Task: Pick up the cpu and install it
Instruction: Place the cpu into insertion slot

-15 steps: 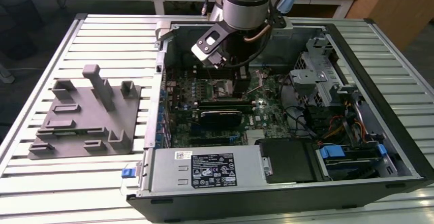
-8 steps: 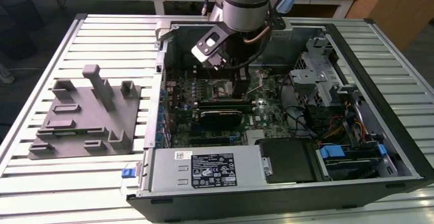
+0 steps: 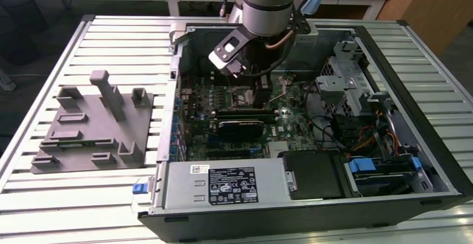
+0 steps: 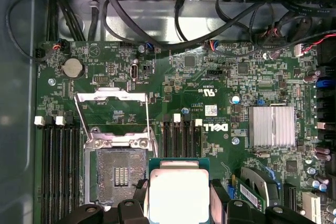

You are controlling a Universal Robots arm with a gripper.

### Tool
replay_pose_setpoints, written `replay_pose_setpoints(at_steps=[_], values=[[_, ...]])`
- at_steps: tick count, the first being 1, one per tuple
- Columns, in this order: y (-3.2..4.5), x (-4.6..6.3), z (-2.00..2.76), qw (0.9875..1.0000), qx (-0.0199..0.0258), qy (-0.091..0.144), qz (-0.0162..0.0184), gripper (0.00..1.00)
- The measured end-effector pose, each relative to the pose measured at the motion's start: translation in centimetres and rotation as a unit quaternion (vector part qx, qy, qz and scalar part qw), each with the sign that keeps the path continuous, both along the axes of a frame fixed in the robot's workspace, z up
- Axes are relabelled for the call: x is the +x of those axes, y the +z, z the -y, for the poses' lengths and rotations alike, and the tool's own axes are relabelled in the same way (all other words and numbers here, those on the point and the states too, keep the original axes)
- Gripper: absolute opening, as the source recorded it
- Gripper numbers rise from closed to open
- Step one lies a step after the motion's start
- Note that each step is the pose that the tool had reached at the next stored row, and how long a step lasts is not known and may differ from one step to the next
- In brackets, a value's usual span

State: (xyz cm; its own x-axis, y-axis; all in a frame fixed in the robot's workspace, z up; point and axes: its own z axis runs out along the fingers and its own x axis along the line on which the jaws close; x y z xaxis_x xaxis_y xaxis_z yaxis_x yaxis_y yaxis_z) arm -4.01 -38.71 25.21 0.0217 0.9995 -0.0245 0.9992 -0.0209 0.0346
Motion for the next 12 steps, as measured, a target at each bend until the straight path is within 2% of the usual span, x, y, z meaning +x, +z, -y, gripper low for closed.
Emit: replay_pose_setpoints(at_steps=[7,12], values=[[-0.22,-0.9,-0.24,1.0000,0.0000,0.000,0.0000,0.54],[-0.43,-0.9,-1.04,1.0000,0.0001,0.000,0.0001,0.54]])
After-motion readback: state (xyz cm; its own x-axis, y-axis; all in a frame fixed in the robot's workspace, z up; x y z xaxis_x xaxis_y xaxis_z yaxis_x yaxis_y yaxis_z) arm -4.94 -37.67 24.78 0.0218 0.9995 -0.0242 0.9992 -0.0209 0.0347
